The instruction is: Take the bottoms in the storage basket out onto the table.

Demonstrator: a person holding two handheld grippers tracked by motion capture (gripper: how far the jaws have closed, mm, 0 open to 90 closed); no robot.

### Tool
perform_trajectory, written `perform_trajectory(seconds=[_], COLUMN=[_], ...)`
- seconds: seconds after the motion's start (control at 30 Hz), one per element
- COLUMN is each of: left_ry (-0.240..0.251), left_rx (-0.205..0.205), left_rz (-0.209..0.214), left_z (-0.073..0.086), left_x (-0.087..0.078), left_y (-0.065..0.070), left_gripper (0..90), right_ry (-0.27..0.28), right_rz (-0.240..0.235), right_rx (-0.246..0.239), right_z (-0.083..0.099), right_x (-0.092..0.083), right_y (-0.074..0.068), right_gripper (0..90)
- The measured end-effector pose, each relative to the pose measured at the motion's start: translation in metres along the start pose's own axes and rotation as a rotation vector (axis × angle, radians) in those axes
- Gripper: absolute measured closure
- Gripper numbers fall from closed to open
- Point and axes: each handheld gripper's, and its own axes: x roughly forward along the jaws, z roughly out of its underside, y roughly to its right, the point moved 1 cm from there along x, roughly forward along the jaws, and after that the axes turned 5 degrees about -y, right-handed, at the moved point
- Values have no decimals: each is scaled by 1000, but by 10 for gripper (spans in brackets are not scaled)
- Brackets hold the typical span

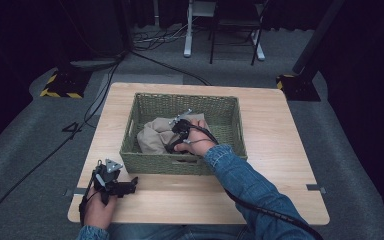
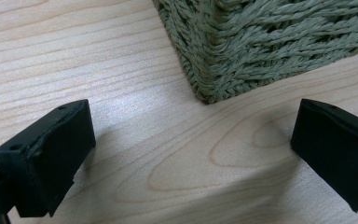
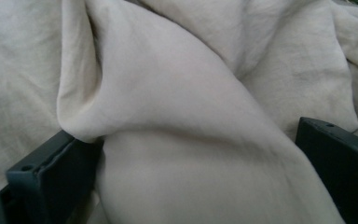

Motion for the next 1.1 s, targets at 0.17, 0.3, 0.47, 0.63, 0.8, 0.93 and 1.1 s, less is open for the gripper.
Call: perform_trajectory(seconds=[0.17,0.3,0.47,0.63,0.8,0.93,1.1], left_ry=[0,2,2,-1,0,0,1], left_rx=[0,-2,-2,1,0,0,-2], left_rz=[0,0,0,0,0,0,1], left_z=[0,0,0,0,0,0,0], left_x=[0,0,0,0,0,0,0], left_y=[0,0,0,0,0,0,0], left_gripper=[0,0,0,0,0,0,0], right_ry=[-13,-30,-36,-57,-65,-59,-15], right_rz=[-23,-51,-41,-54,-67,-67,-55], right_rx=[-13,-52,-80,-90,-84,-80,-95], right_z=[1,-3,-4,-9,-11,-12,-14], right_x=[0,-4,-6,-12,-15,-19,-29], right_y=[0,-5,-9,-14,-13,-12,-12], right_gripper=[82,292,408,717,794,812,818])
